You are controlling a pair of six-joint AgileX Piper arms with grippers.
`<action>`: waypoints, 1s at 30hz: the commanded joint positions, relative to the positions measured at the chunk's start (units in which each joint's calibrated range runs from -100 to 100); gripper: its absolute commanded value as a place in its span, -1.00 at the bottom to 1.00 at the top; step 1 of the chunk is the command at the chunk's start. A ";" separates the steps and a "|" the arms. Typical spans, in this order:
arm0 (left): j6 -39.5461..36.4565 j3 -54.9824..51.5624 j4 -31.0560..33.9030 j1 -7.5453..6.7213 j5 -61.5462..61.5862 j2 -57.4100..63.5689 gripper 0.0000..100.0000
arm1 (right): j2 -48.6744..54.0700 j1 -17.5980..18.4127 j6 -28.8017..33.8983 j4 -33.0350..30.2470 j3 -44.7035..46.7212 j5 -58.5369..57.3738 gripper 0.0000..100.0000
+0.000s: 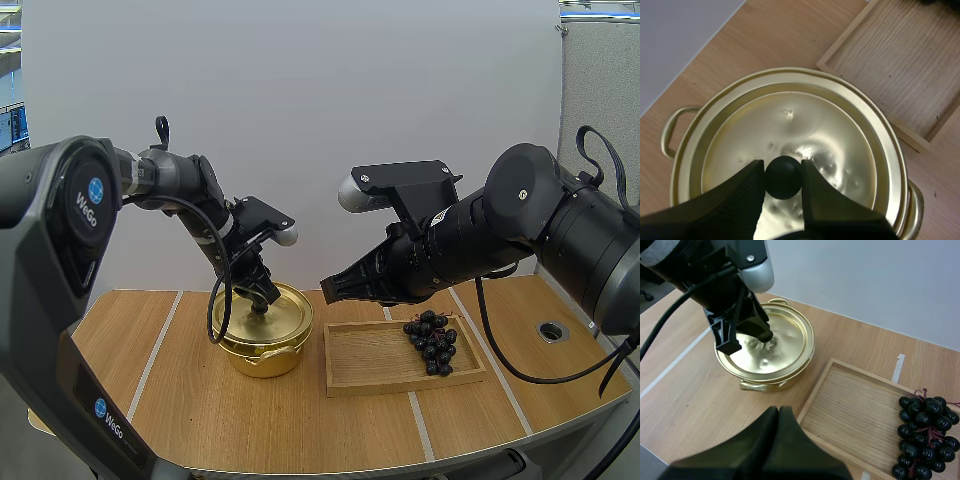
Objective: Open the pot, put the pineapple inside, and close it
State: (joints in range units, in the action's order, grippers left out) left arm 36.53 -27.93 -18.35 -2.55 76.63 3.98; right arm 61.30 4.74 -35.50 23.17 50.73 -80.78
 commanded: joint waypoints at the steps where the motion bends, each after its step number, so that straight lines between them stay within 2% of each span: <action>1: 1.84 -0.58 -3.59 -0.13 -1.27 -2.65 -1.00 | 0.19 -0.26 -0.64 0.51 -0.48 0.13 -1.00; 13: 2.36 -0.89 -3.53 -0.06 -0.94 -4.68 -1.00 | 0.19 -0.26 -0.64 0.51 -0.48 0.13 -1.00; 26: 2.16 -1.48 2.17 -0.06 -0.34 -4.68 -1.00 | 0.19 -0.26 -0.64 0.51 -0.48 0.13 -1.00; 30: 2.01 -1.48 2.18 -0.06 -0.20 -4.68 -1.00 | 0.19 -0.26 -0.64 0.51 -0.48 0.13 -1.00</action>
State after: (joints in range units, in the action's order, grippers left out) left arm 38.66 -28.70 -17.73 -2.55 74.10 -0.56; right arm 61.30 4.74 -35.50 23.17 50.73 -80.78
